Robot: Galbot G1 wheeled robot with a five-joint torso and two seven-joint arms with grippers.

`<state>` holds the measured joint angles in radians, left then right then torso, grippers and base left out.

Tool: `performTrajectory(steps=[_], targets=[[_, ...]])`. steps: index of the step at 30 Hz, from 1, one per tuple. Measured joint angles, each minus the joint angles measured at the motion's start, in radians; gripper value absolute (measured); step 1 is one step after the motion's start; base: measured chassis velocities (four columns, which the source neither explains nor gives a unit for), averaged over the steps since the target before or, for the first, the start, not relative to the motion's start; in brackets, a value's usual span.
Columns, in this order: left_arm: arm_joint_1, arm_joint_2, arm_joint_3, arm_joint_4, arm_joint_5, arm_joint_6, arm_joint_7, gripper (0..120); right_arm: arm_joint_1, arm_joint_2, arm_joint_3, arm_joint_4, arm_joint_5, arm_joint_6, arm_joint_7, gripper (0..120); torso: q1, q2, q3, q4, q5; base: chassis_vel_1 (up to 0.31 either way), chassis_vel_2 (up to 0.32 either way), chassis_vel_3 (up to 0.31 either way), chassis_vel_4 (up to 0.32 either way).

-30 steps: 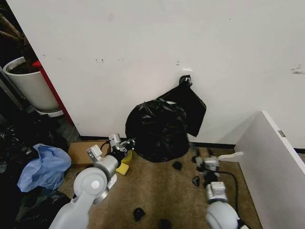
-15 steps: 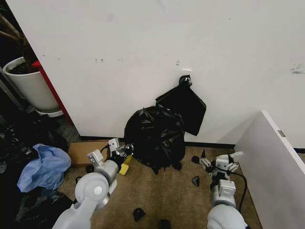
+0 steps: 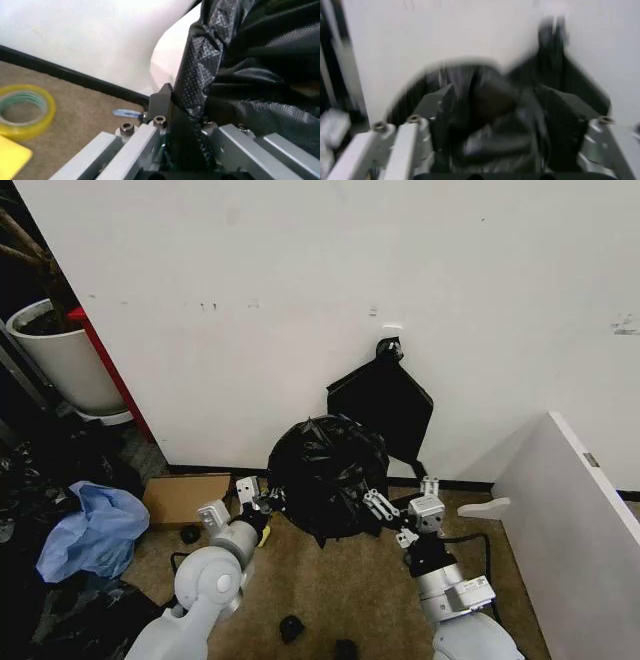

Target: Place the garbage bag over the trash bin.

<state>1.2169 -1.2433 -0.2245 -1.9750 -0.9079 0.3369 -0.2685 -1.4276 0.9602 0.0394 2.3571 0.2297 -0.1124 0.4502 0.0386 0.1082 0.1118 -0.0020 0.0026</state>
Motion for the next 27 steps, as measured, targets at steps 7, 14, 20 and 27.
performTrajectory(steps=[7,14,20,27], targets=[[-0.019,-0.010,0.098,0.041,0.028,-0.010,0.005,0,0.063,-0.075,-0.022,0.072,0.205,-0.284,0.088,34,0.000,0.000,0.000,0.0002,0.0001,0.000,0.000,0.000,0.000],[-0.042,-0.037,0.206,0.083,0.082,-0.018,0.019,0,0.106,-0.056,-0.070,0.082,0.264,-0.515,0.203,9,0.000,0.000,0.000,-0.0001,0.0001,0.000,0.000,0.000,0.000],[-0.029,-0.038,0.210,0.077,0.112,-0.030,0.023,0,0.154,-0.022,-0.132,0.042,0.317,-0.617,0.299,0,0.000,0.000,0.000,0.0000,0.0000,0.000,0.000,0.000,0.000],[-0.008,-0.023,0.221,0.044,0.149,-0.042,0.029,0,0.225,0.014,-0.143,-0.074,0.313,-0.623,0.322,0,0.000,0.000,0.000,0.0004,0.0001,0.000,0.000,0.000,0.000]])
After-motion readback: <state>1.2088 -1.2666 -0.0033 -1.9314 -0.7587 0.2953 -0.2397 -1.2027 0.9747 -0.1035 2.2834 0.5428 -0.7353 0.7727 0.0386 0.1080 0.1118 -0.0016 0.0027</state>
